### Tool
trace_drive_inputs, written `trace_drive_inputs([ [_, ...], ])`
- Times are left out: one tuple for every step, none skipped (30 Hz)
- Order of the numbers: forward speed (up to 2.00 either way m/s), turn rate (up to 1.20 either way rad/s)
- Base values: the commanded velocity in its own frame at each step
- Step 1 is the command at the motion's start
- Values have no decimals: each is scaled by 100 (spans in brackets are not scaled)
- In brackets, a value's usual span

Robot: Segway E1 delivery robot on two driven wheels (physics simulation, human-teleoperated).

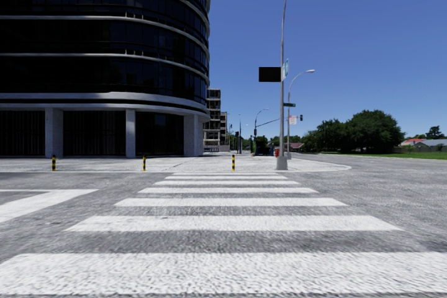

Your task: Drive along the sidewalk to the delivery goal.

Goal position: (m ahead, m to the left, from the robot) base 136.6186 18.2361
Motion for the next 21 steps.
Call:
trace_drive_inputs([
  [200, 0],
  [200, 0],
  [200, 0],
  [200, 0],
  [200, 0],
  [200, 0],
  [200, 4],
  [200, 24],
  [200, 24],
  [200, 52],
  [200, 66],
  [200, 70],
  [200, 68],
  [200, 68],
  [200, 22],
  [200, 5],
  [200, 1],
  [200, 0],
  [200, 0],
  [200, 0],
  [200, 0],
])
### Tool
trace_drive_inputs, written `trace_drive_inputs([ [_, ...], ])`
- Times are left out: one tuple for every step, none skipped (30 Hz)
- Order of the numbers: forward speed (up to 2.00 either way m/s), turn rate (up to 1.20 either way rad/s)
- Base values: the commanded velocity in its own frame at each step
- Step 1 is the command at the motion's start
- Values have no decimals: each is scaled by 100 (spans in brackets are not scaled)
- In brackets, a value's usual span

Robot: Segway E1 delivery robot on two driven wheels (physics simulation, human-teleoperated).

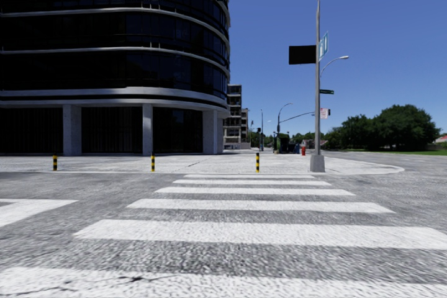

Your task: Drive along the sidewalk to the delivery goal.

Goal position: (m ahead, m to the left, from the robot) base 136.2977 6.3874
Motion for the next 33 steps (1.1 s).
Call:
trace_drive_inputs([
  [200, 0],
  [200, 0],
  [200, 0],
  [200, 0],
  [200, 0],
  [200, 0],
  [200, 0],
  [200, 0],
  [200, 0],
  [200, 0],
  [200, 0],
  [200, 0],
  [200, 0],
  [200, 0],
  [200, 0],
  [200, 0],
  [200, 0],
  [200, 0],
  [200, 0],
  [200, 0],
  [200, 0],
  [200, 0],
  [200, 0],
  [200, 0],
  [200, 0],
  [200, 0],
  [200, 0],
  [200, 0],
  [200, 0],
  [200, 0],
  [200, 0],
  [200, 0],
  [200, 0],
])
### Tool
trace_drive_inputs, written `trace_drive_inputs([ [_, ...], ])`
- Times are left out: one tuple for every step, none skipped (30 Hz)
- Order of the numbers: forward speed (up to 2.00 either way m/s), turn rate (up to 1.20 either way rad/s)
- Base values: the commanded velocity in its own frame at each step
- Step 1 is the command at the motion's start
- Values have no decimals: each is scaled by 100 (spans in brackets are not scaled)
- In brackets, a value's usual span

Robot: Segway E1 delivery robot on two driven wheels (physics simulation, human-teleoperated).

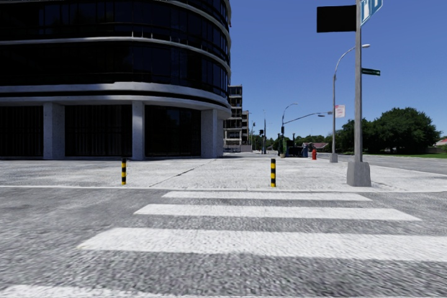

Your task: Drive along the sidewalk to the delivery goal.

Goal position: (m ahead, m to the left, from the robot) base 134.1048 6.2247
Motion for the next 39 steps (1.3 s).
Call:
trace_drive_inputs([
  [200, 0],
  [200, 0],
  [200, 0],
  [200, 0],
  [200, 0],
  [200, 0],
  [200, 0],
  [200, 0],
  [200, 0],
  [200, 0],
  [200, 0],
  [200, 0],
  [200, 0],
  [200, 0],
  [200, 0],
  [200, 0],
  [200, 0],
  [200, 0],
  [200, 0],
  [200, 0],
  [200, 0],
  [200, 0],
  [200, 0],
  [200, 0],
  [200, 0],
  [200, 0],
  [200, 0],
  [200, 0],
  [200, 0],
  [200, 0],
  [200, 0],
  [200, 0],
  [200, 0],
  [200, 0],
  [200, 0],
  [200, 0],
  [200, 0],
  [200, 0],
  [200, 0],
])
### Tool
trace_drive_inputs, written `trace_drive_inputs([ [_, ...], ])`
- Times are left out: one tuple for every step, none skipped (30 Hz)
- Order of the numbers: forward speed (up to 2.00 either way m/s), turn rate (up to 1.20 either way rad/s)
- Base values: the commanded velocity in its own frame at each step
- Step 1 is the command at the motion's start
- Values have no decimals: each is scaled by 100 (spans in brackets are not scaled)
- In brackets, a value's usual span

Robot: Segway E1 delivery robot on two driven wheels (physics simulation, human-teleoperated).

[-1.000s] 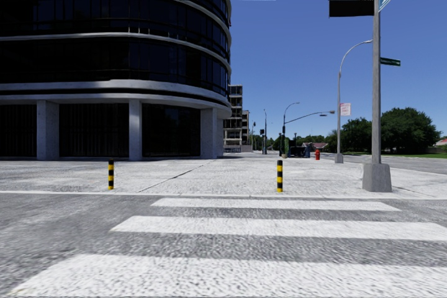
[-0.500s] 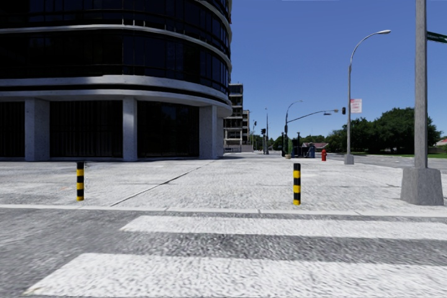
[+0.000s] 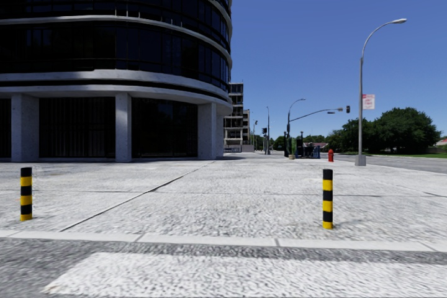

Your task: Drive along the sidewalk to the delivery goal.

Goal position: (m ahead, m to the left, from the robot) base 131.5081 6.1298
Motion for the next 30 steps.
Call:
trace_drive_inputs([
  [200, 0],
  [200, 0],
  [200, 0],
  [200, 0],
  [200, 0],
  [200, 0],
  [200, 0],
  [200, 0],
  [200, 0],
  [200, 0],
  [200, 0],
  [200, 0],
  [200, 0],
  [200, 0],
  [200, 0],
  [200, 0],
  [200, 0],
  [200, 0],
  [200, 0],
  [200, 0],
  [200, 0],
  [200, 0],
  [200, 0],
  [200, 0],
  [200, 0],
  [200, 0],
  [200, 0],
  [200, 0],
  [200, 0],
  [200, 0],
])
